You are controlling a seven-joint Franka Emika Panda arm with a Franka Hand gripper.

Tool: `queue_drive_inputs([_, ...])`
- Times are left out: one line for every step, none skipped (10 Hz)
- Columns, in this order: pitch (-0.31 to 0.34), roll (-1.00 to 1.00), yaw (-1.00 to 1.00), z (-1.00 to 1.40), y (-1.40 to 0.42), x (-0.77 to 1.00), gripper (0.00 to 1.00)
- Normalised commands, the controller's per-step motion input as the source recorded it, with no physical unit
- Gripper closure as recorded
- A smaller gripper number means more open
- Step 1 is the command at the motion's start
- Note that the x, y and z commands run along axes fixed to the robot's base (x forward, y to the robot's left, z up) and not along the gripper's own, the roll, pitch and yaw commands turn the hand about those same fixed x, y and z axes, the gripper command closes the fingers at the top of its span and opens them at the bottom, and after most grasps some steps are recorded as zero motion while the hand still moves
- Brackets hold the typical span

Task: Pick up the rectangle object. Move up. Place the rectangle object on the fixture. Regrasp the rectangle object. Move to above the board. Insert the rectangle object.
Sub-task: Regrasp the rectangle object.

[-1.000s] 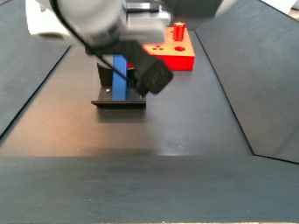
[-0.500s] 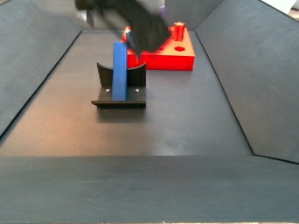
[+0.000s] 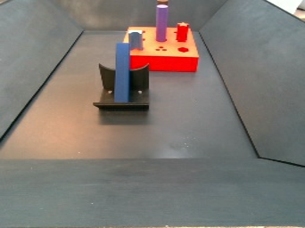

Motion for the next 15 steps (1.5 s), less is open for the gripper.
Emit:
queue_drive_inputs([0.021, 1.0, 0.03, 0.03, -0.03, -0.01, 0.0])
queue_drive_inputs([0.019, 1.0, 0.03, 0.03, 0.01, -0.02, 0.0])
queue_drive_inputs([0.016, 1.0, 0.03, 0.01, -0.02, -0.01, 0.0])
queue_drive_inputs([0.013, 1.0, 0.03, 0.01, -0.02, -0.01, 0.0])
queue_drive_inputs([0.011, 1.0, 0.03, 0.02, -0.02, 0.0, 0.0])
queue_drive_inputs([0.009, 1.0, 0.04, 0.01, -0.02, 0.0, 0.0])
queue_drive_inputs([0.009, 1.0, 0.04, 0.0, -0.02, 0.01, 0.0])
queue_drive_inputs([0.013, 1.0, 0.04, 0.0, -0.02, 0.01, 0.0])
queue_drive_inputs([0.019, 1.0, 0.04, 0.0, -0.02, 0.01, 0.0])
queue_drive_inputs([0.028, 1.0, 0.04, 0.0, -0.02, 0.02, 0.0])
queue_drive_inputs([0.034, 1.0, 0.05, -0.01, -0.02, 0.04, 0.0])
queue_drive_inputs([0.043, 1.0, 0.05, -0.01, -0.03, 0.05, 0.0])
queue_drive_inputs([0.058, 1.0, 0.05, 0.0, -0.03, 0.06, 0.0])
queue_drive_inputs([0.072, 1.0, 0.06, -0.01, -0.03, 0.08, 0.0])
queue_drive_inputs([0.089, 1.0, 0.07, -0.01, -0.04, 0.09, 0.0])
